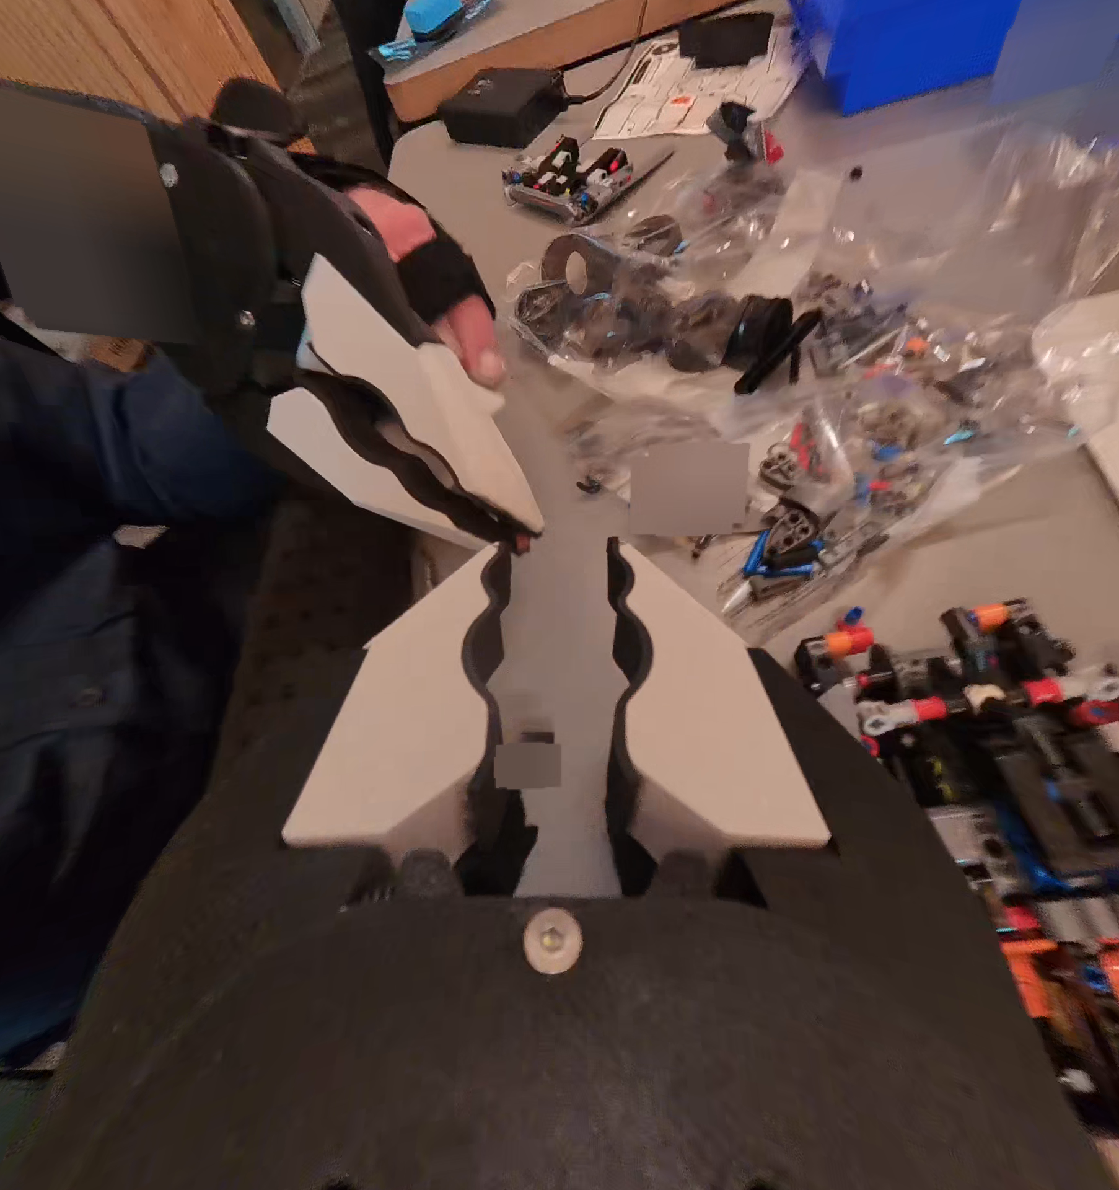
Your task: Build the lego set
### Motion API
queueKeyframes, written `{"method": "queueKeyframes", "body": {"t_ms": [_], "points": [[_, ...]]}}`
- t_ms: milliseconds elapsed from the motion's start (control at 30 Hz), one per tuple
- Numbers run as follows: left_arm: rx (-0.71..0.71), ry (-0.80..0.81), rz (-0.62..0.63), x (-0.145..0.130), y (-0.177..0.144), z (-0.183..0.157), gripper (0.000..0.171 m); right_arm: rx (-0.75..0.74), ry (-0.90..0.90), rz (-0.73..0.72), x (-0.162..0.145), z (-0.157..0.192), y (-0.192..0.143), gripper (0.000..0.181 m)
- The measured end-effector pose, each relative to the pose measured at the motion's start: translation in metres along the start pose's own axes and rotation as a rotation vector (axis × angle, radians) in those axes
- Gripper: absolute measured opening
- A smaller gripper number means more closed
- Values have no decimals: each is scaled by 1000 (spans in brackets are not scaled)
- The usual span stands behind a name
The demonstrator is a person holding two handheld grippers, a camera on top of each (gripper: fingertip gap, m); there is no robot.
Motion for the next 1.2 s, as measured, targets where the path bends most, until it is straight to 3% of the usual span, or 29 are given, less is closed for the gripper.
{"method": "queueKeyframes", "body": {"t_ms": [333,433,733,1200], "points": [[157,150,-13,11,-4,2,4,212,135,-124,3,6,5,12],[175,163,-34,14,-6,3,4,216,138,-142,3,5,2,2],[213,154,-78,16,-12,9,10,186,100,-176,9,8,-3,1],[252,238,16,14,-5,5,8,169,149,-181,7,2,-1,0]]}}
Point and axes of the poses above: each gripper's, where its closed fingertips meet, y out along the fingers, x out of its top, z = x × y across the jaws, the point moved 6 cm from there along -y, back along the fingers, and after that the axes turned 2 degrees about -y, right-handed, at the moved point
